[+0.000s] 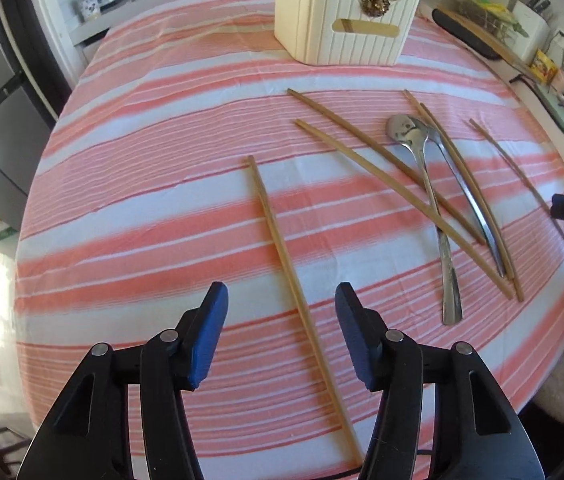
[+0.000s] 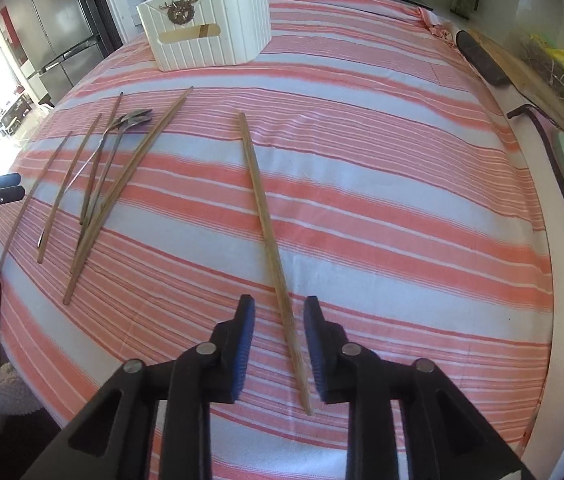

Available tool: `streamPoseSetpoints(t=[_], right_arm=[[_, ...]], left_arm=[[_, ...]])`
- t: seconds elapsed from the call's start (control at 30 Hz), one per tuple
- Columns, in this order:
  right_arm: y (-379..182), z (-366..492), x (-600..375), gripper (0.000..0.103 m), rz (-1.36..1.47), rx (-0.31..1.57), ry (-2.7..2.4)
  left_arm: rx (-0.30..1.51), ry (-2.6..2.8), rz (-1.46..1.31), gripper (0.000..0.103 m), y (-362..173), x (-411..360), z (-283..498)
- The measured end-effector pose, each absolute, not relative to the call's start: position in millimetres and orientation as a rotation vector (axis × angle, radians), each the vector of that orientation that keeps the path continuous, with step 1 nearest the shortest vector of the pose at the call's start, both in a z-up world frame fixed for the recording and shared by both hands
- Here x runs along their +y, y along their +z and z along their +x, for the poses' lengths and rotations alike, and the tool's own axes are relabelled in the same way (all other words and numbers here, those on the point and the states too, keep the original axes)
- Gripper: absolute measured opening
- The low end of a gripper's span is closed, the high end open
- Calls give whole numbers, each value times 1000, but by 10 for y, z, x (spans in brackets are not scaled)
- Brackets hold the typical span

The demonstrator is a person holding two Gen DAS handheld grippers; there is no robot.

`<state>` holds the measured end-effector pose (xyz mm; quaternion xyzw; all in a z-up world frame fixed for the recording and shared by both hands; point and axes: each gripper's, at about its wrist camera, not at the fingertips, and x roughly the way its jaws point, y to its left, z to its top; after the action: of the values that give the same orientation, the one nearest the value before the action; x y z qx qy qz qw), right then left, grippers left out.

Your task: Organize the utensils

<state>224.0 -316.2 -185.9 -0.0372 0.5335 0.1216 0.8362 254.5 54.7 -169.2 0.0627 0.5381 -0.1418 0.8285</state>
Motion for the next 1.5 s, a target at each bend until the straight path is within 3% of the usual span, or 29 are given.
streamPoseSetpoints(t=[0.37, 0.47, 0.53, 0.6, 0.63, 0.67, 0.8, 1.13, 1.5], right_arm=[[-1904, 3041, -2789, 34, -162, 1176, 386], [-1967, 3260, -2649, 34, -214, 1176, 382], [-1970, 3391, -2565, 34, -220, 1157, 385], [-1972, 3518, -2518, 34, -220, 1154, 384], [-1972, 3572, -2508, 25, -210, 1151, 373], [-1968, 3618, -2514, 7, -191, 1148, 356], [-1797, 3616, -2611, 8, -96, 1103, 334], [-504, 2782, -2883, 8, 4, 764, 387], [185, 2624, -2912, 8, 29, 548, 376]], left_arm=[[1249, -240, 145, 54, -1901, 430, 3061], [1256, -241, 174, 39, -1876, 380, 3114], [1257, -258, 181, 8, -1869, 342, 3147], [1252, -263, 181, 7, -1868, 320, 3178], [1241, -263, 180, 6, -1864, 310, 3186], [1228, -267, 176, 6, -1854, 308, 3186], [1132, -274, 116, 5, -1611, 379, 3112], [814, -344, 11, 4, -564, 540, 2568], [664, -337, 2, 4, 16, 495, 2600]])
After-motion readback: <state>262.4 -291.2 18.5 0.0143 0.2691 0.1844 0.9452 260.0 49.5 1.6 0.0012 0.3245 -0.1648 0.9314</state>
